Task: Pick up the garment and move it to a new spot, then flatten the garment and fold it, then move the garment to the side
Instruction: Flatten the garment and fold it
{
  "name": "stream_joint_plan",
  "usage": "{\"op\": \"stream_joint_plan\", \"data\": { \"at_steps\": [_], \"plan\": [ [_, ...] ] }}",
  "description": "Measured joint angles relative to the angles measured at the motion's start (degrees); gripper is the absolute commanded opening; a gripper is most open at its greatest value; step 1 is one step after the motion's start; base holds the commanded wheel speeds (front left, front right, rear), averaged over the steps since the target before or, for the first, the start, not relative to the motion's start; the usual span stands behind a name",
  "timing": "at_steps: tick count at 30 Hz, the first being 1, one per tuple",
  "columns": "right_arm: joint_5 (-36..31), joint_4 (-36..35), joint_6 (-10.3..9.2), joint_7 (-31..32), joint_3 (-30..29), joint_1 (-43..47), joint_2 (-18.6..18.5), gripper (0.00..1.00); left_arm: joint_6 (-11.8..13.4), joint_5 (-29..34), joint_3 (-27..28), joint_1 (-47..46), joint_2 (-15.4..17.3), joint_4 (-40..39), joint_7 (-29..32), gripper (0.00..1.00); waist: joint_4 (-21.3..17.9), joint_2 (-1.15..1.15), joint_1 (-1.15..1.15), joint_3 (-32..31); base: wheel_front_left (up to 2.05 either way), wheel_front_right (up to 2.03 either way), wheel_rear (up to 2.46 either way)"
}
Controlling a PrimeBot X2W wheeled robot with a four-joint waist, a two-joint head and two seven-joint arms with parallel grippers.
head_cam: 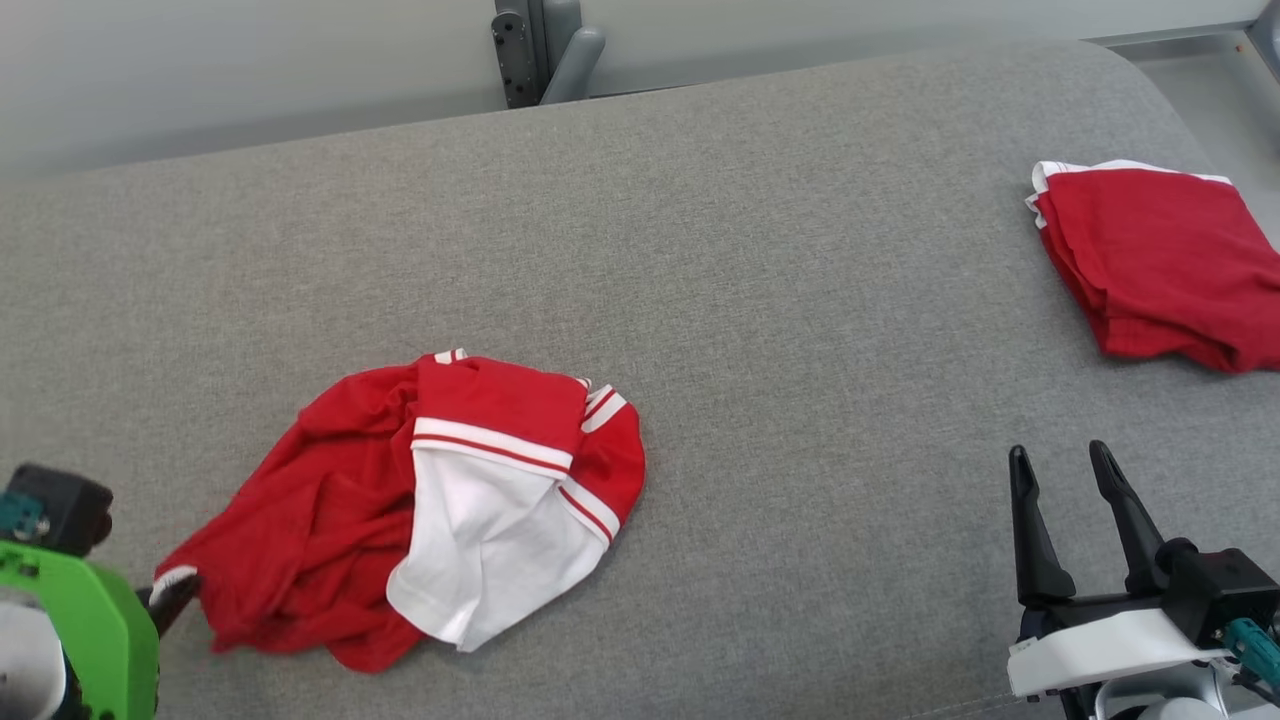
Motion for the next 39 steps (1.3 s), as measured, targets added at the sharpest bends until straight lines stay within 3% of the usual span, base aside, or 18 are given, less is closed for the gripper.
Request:
{"op": "stream_joint_plan", "data": {
  "at_steps": [5, 6, 8, 9, 17, 24, 30, 33, 35, 39],
  "plan": [
    [-1.4, 0.0, 0.00, 0.0, -0.9, 0.2, 0.0, 1.00, 1.2, -1.0, -0.5, 7.2, -3.1, 2.7, -7.3, 0.00, 0.6, 0.00, 0.00, 1.0, 0.00, 0.00, 0.00],
    [-1.7, 0.0, 0.00, 0.0, -1.0, 0.2, 0.0, 1.00, 1.4, -1.1, -0.5, 7.8, -4.1, 2.8, -8.8, 0.11, 1.0, 0.00, 0.00, 1.1, 0.00, 0.00, 0.00],
    [-2.2, 0.0, 0.00, 0.0, -1.2, 0.1, 0.0, 1.00, 1.8, -1.2, -0.2, 8.7, -5.9, 3.1, -11.6, 0.47, 1.6, 0.00, 0.00, 1.3, 0.00, 0.00, 0.00],
    [-2.5, 0.0, 0.00, 0.0, -1.2, 0.0, 0.0, 1.00, 2.4, -1.2, 0.0, 9.2, -6.8, 3.4, -13.3, 1.00, 1.9, 0.00, 0.00, 1.3, 0.00, 0.00, 0.00],
    [-3.5, -0.5, 0.00, 0.0, -1.4, -0.4, 0.0, 1.00, 9.1, 0.1, 1.4, 14.9, -12.9, 2.7, -23.7, 1.00, 3.4, 0.00, 0.00, 0.4, 0.00, 0.00, 0.00],
    [-3.9, -0.9, 0.00, 0.0, -1.8, 1.9, 0.0, 1.00, 21.4, 2.9, 4.8, 20.0, -14.2, -3.2, -30.0, 1.00, 4.2, 0.00, 0.00, -1.5, 0.00, 0.00, 0.00],
    [-4.1, -0.9, 0.00, 0.0, -1.7, 2.7, 0.0, 1.00, 28.4, 6.2, 9.3, 21.2, -15.0, -9.8, -37.6, 1.00, 4.6, 0.00, 0.00, -3.3, 0.00, 0.00, 0.00],
    [-4.0, -1.0, 0.00, 0.0, -1.6, 3.0, 0.0, 1.00, 27.8, 7.0, 8.6, 21.2, -17.8, -10.9, -40.1, 1.00, 4.6, 0.00, 0.00, -4.4, 0.00, 0.00, 0.00],
    [-4.0, -1.0, 0.00, 0.0, -1.2, 3.3, 0.0, 1.00, 26.0, 8.0, 7.0, 20.8, -19.6, -10.3, -41.4, 1.00, 4.6, 0.00, 0.00, -5.1, 0.00, 0.00, 0.00],
    [-4.1, -0.9, 0.00, 0.0, -0.5, 4.0, 0.0, 1.00, 21.1, 8.5, 0.6, 19.1, -27.8, -4.1, -42.7, 1.00, 4.3, 0.00, 0.00, -6.8, 0.00, 0.00, 0.00]
  ]
}}
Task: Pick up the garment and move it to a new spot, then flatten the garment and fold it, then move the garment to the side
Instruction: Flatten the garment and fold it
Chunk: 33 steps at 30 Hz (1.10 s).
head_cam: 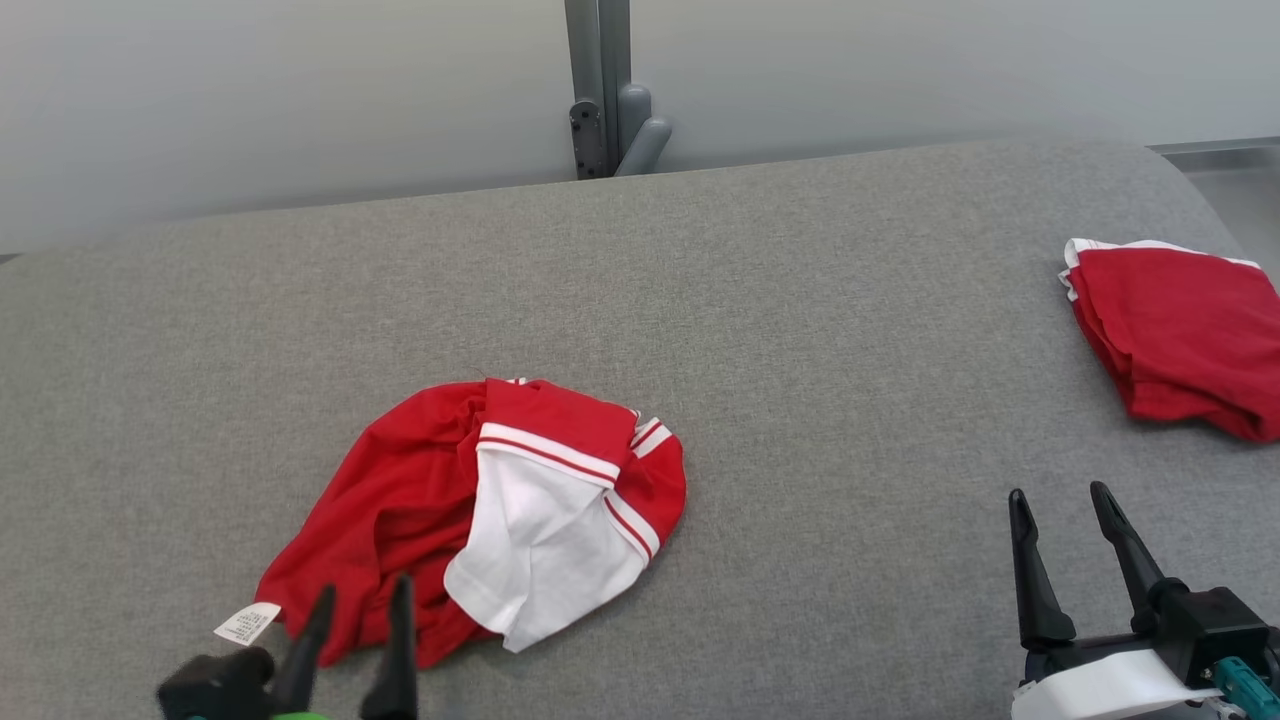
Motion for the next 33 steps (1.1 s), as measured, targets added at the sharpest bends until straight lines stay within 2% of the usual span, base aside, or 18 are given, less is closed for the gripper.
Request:
{"op": "stream_joint_plan", "data": {
  "at_steps": [6, 7, 13, 20, 21, 22, 23, 25, 26, 27, 28, 29, 31, 32, 33],
  "plan": [
    [0.0, -0.2, 0.00, 0.0, 0.1, 0.7, 0.0, 1.00, -4.0, -2.6, -5.1, -0.4, -6.3, 7.8, 3.1, 1.00, -1.1, 0.00, 0.00, -1.2, 0.00, 0.00, 0.00],
    [0.0, -0.2, 0.00, 0.0, 0.1, 0.7, 0.0, 1.00, -4.0, -2.6, -5.1, -0.4, -6.3, 7.8, 3.1, 1.00, -1.1, 0.00, 0.00, -1.2, 0.00, 0.00, 0.00],
    [0.1, 0.1, 0.00, 0.0, 0.4, 1.3, 0.0, 1.00, -7.8, -6.0, -5.7, -2.6, -9.9, 15.7, 4.2, 1.00, -1.6, 0.00, 0.00, -1.3, 0.00, 0.00, 0.00],
    [0.2, 0.2, 0.00, 0.0, 0.4, 1.2, 0.0, 1.00, -10.0, -6.1, -5.6, -5.3, -11.4, 20.2, 3.5, 0.98, -2.5, 0.00, 0.00, -1.4, 0.00, 0.00, 0.00],
    [0.2, 0.2, 0.00, 0.0, 0.3, 1.2, 0.0, 1.00, -10.2, -6.1, -5.7, -5.4, -11.5, 20.4, 3.6, 0.64, -2.7, 0.00, 0.00, -1.4, 0.00, 0.00, 0.00],
    [0.2, 0.2, 0.00, 0.0, 0.3, 1.2, 0.0, 1.00, -10.2, -6.1, -5.8, -5.4, -11.5, 20.4, 3.7, 0.45, -2.8, 0.00, 0.00, -1.5, 0.00, 0.00, 0.00],
    [0.2, 0.2, 0.00, 0.0, 0.2, 1.2, 0.0, 1.00, -10.1, -6.1, -5.9, -5.4, -11.5, 20.3, 3.8, 0.38, -2.9, 0.00, 0.00, -1.5, 0.00, 0.00, 0.00],
    [0.2, 0.3, 0.00, 0.0, 0.2, 1.2, 0.0, 1.00, -9.6, -6.0, -6.1, -5.4, -11.3, 19.7, 4.1, 0.38, -3.1, 0.00, 0.00, -1.5, 0.00, 0.00, 0.00],
    [0.2, 0.3, 0.00, 0.0, 0.1, 1.2, 0.0, 1.00, -9.4, -6.0, -6.1, -5.4, -11.2, 19.1, 4.2, 0.45, -3.2, 0.00, 0.00, -1.5, 0.00, 0.00, 0.00],
    [0.2, 0.4, 0.00, 0.0, 0.1, 1.2, 0.0, 1.00, -9.1, -6.0, -6.1, -5.3, -11.0, 18.5, 4.3, 0.60, -3.3, 0.00, 0.00, -1.6, 0.00, 0.00, 0.00],
    [0.2, 0.4, 0.00, 0.0, 0.1, 1.2, 0.0, 1.00, -8.8, -6.0, -6.1, -5.1, -10.7, 17.7, 4.5, 0.70, -3.3, 0.00, 0.00, -1.6, 0.00, 0.00, 0.00],
    [0.2, 0.5, 0.00, 0.0, 0.1, 1.2, 0.0, 1.00, -8.4, -5.9, -6.2, -5.0, -10.3, 16.9, 4.9, 0.72, -3.3, 0.00, 0.00, -1.6, 0.00, 0.00, 0.00],
    [0.2, 0.5, 0.00, 0.0, 0.0, 1.2, 0.0, 1.00, -7.8, -5.6, -6.3, -4.7, -9.4, 15.2, 5.3, 0.64, -3.3, 0.00, 0.00, -1.6, 0.00, 0.00, 0.00],
    [0.3, 0.5, 0.00, 0.0, 0.0, 1.2, 0.0, 1.00, -7.6, -5.6, -6.3, -4.7, -9.1, 14.3, 5.6, 0.51, -3.2, 0.00, 0.00, -1.6, 0.00, 0.00, 0.00],
    [0.5, 0.5, 0.00, 0.0, 0.0, 1.3, 0.0, 1.00, -7.3, -5.5, -6.4, -4.7, -8.9, 13.3, 6.1, 0.43, -3.2, 0.00, 0.00, -1.6, 0.00, 0.00, 0.00]
  ]
}}
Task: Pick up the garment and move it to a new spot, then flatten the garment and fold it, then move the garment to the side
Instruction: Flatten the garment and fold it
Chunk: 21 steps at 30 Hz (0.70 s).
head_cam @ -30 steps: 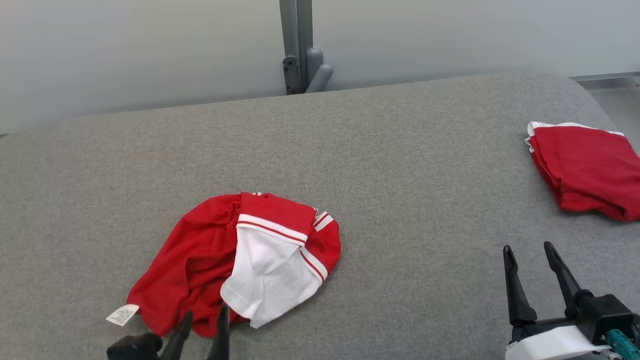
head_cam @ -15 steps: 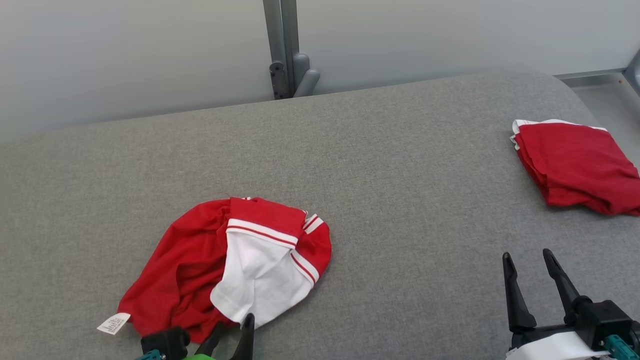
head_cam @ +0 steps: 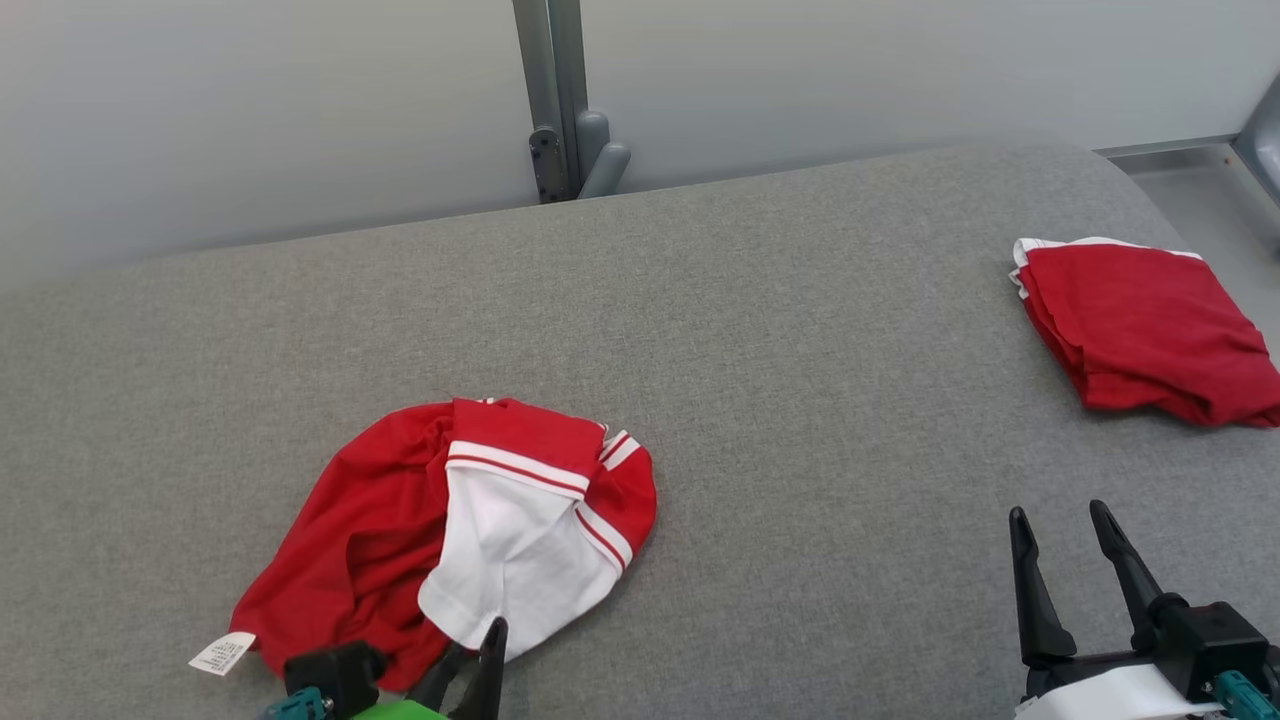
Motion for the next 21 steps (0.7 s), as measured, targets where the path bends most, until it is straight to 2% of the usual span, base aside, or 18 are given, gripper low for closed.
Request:
{"op": "stream_joint_plan", "data": {
  "at_steps": [1, 2, 3, 9, 13, 16, 21],
  "plan": [
    [0.1, 0.0, 0.00, 0.0, 0.0, 0.0, 0.0, 1.00, 0.2, 0.0, -0.1, 0.0, 0.3, -1.6, 0.6, 0.06, 0.1, 0.00, 0.00, 0.0, 0.00, 0.00, 0.00],
    [0.2, 0.1, 0.00, 0.0, 0.1, 0.0, 0.0, 1.00, 0.2, 0.0, -0.2, 0.0, 0.5, -2.0, 0.9, 0.06, 0.1, 0.00, 0.00, -0.1, 0.00, 0.00, 0.00],
    [0.2, 0.1, 0.00, 0.0, 0.1, 0.0, 0.0, 1.00, 0.2, 0.0, -0.4, 0.0, 0.7, -2.4, 1.2, 0.00, 0.1, 0.00, 0.00, -0.1, 0.00, 0.00, 0.00],
    [0.3, 0.1, 0.00, 0.0, 0.7, -0.2, 0.0, 1.00, -0.4, 0.5, -1.5, -1.2, 0.9, -4.6, 2.8, 0.00, -0.6, 0.00, 0.00, 0.0, 0.00, 0.00, 0.00],
    [0.7, 0.0, 0.00, 0.0, 0.4, -0.6, 0.0, 1.00, -1.1, 1.1, -1.5, -5.4, 0.3, -6.9, 3.9, 0.00, -1.5, 0.00, 0.00, 0.6, 0.00, 0.00, 0.00],
    [1.3, 0.0, 0.00, 0.0, 0.3, -1.6, 0.0, 1.00, -1.5, 1.9, -1.6, -11.2, -1.5, -7.5, 5.2, 0.00, -2.4, 0.00, 0.00, 1.3, 0.00, 0.00, 0.00],
    [2.7, 0.1, 0.00, 0.0, 0.8, -4.0, 0.0, 1.00, -3.1, 4.8, -3.4, -23.8, -6.3, -4.5, 9.0, 0.00, -4.8, 0.00, 0.00, 3.0, 0.00, 0.00, 0.00]
  ]
}}
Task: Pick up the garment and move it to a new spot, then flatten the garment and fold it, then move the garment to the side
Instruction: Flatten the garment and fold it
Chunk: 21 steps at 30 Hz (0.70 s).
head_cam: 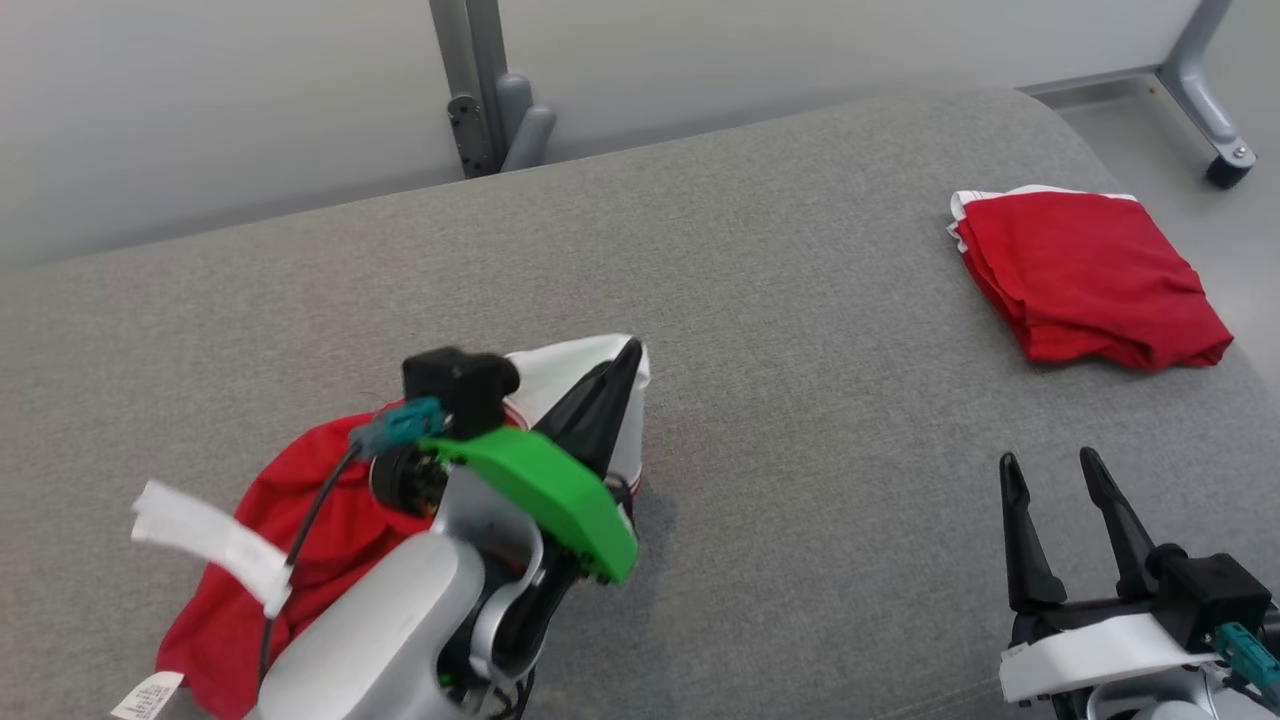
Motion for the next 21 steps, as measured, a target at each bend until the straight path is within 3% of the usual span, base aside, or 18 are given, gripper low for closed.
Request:
{"op": "stream_joint_plan", "data": {
  "at_steps": [5, 11, 17, 21],
  "plan": [
    [1.9, 0.5, 0.00, 0.0, 0.8, -3.8, 0.0, 1.00, -2.5, 3.6, -3.6, -13.9, -6.4, 8.6, 4.1, 0.00, -3.3, 0.00, 0.00, 2.5, 0.00, 0.00, 0.00],
    [5.4, 1.3, 0.00, 0.0, 1.5, -7.5, -0.1, 1.00, -4.9, 5.8, -5.1, -25.7, -12.7, 21.6, 4.1, 0.00, -8.7, 0.00, 0.00, 6.0, 0.00, 0.00, 0.00],
    [8.6, 2.1, -0.01, 0.0, 3.7, -9.3, -0.1, 1.00, -5.0, 6.6, -7.6, -30.5, -14.0, 35.3, -0.4, 0.00, -13.8, 0.00, 0.00, 10.8, 0.00, 0.00, 0.00],
    [9.6, 2.5, -0.02, 0.0, 4.0, -9.3, -0.1, 1.00, -6.0, 2.7, -12.7, -29.7, -14.1, 36.8, -2.7, 0.01, -16.6, 0.00, 0.00, 14.0, 0.00, 0.00, 0.00]
  ]
}}
